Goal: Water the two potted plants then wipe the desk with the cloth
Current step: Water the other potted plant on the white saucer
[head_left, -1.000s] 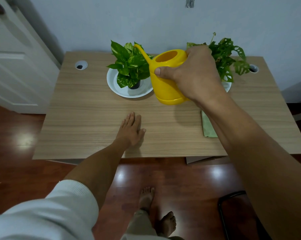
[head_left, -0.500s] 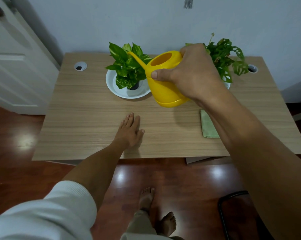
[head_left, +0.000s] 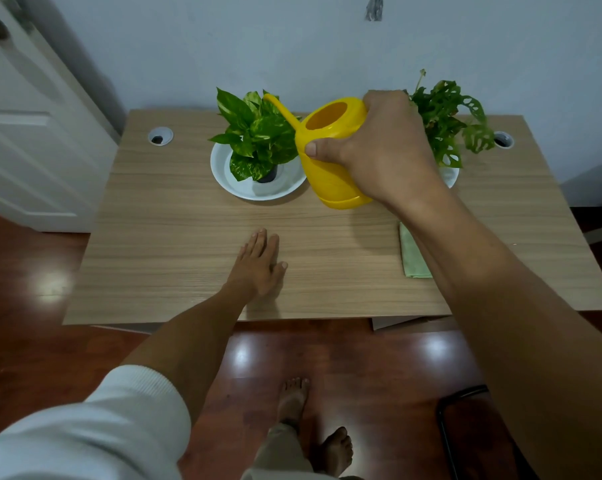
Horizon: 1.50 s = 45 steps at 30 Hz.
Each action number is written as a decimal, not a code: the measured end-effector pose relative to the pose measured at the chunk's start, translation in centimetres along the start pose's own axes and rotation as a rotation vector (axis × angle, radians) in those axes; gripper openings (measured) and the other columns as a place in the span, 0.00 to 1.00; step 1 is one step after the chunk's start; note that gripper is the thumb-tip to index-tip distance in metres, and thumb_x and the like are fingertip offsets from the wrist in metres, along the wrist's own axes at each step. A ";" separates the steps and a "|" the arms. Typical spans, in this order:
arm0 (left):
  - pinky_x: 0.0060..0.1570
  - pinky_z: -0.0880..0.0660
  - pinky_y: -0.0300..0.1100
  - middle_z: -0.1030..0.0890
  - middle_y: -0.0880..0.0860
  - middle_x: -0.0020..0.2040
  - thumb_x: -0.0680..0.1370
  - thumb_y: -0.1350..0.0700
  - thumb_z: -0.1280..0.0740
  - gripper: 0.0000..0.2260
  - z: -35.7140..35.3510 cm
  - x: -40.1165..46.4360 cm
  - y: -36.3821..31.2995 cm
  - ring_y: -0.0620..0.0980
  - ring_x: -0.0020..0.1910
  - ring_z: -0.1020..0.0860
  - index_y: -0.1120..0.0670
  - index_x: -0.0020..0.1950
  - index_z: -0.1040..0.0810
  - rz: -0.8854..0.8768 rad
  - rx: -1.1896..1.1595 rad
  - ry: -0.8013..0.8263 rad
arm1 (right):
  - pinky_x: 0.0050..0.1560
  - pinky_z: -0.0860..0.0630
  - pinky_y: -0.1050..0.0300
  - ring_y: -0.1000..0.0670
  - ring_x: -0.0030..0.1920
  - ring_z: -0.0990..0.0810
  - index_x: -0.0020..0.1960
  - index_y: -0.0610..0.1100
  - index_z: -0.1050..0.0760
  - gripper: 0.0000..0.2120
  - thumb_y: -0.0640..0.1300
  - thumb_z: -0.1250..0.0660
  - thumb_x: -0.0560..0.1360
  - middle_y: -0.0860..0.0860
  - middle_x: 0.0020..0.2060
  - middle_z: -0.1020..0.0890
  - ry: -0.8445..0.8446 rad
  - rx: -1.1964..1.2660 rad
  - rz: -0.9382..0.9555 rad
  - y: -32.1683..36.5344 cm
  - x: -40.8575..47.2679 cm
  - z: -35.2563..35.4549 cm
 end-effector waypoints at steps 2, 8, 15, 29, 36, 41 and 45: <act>0.81 0.61 0.51 0.58 0.57 0.85 0.85 0.39 0.47 0.33 0.0 0.0 0.0 0.54 0.84 0.61 0.50 0.85 0.54 -0.007 -0.005 -0.016 | 0.32 0.38 0.59 0.47 0.46 0.24 0.51 0.46 0.27 0.28 0.61 0.18 0.65 0.49 0.47 0.23 0.006 0.018 -0.001 -0.1 0.0 -0.3; 0.81 0.63 0.52 0.58 0.57 0.85 0.84 0.39 0.50 0.32 1.1 0.1 0.9 0.55 0.83 0.62 0.51 0.85 0.54 0.035 -0.004 -0.113 | 0.32 0.38 0.58 0.47 0.47 0.24 0.51 0.45 0.27 0.28 0.61 0.18 0.65 0.49 0.47 0.24 0.042 0.008 -0.017 -0.5 -0.3 -0.4; 0.81 0.62 0.54 0.57 0.59 0.84 0.84 0.39 0.51 0.33 1.8 1.0 3.2 0.56 0.83 0.61 0.52 0.84 0.54 0.102 0.003 -0.132 | 0.40 0.32 0.56 0.45 0.51 0.19 0.59 0.43 0.21 0.32 0.61 0.18 0.64 0.46 0.54 0.17 0.013 -0.026 -0.033 -1.1 0.2 -0.2; 0.81 0.62 0.53 0.58 0.56 0.85 0.84 0.36 0.56 0.32 0.8 0.2 3.8 0.53 0.83 0.62 0.49 0.85 0.55 0.088 -0.003 -0.209 | 0.32 0.37 0.58 0.48 0.43 0.26 0.49 0.45 0.27 0.27 0.61 0.18 0.65 0.49 0.44 0.24 -0.011 -0.023 0.022 0.6 0.6 -0.6; 0.82 0.62 0.53 0.57 0.56 0.85 0.84 0.36 0.56 0.32 0.7 0.1 3.8 0.53 0.83 0.61 0.49 0.85 0.54 0.086 0.005 -0.220 | 0.38 0.26 0.55 0.48 0.46 0.18 0.53 0.44 0.20 0.29 0.62 0.18 0.64 0.48 0.46 0.17 0.048 -0.028 -0.002 0.7 -0.2 0.1; 0.81 0.62 0.52 0.57 0.56 0.85 0.84 0.36 0.56 0.32 0.7 0.1 3.9 0.52 0.83 0.62 0.50 0.85 0.55 0.086 0.009 -0.218 | 0.42 0.25 0.54 0.47 0.49 0.18 0.58 0.46 0.20 0.31 0.63 0.18 0.64 0.48 0.51 0.17 0.050 -0.073 -0.012 0.9 -0.4 1.1; 0.81 0.62 0.53 0.57 0.56 0.85 0.84 0.36 0.56 0.32 0.7 0.1 3.9 0.53 0.83 0.62 0.50 0.85 0.54 0.084 0.008 -0.222 | 0.35 0.32 0.57 0.47 0.49 0.20 0.58 0.44 0.21 0.32 0.63 0.19 0.64 0.48 0.51 0.18 0.022 -0.102 -0.010 1.1 -0.2 1.3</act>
Point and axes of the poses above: each hand's wrist, its own x-axis towards the middle knuckle, its own z-axis out of the back of the hand, y = z × x, the point moved 4 cm from there along x, towards the middle knuckle
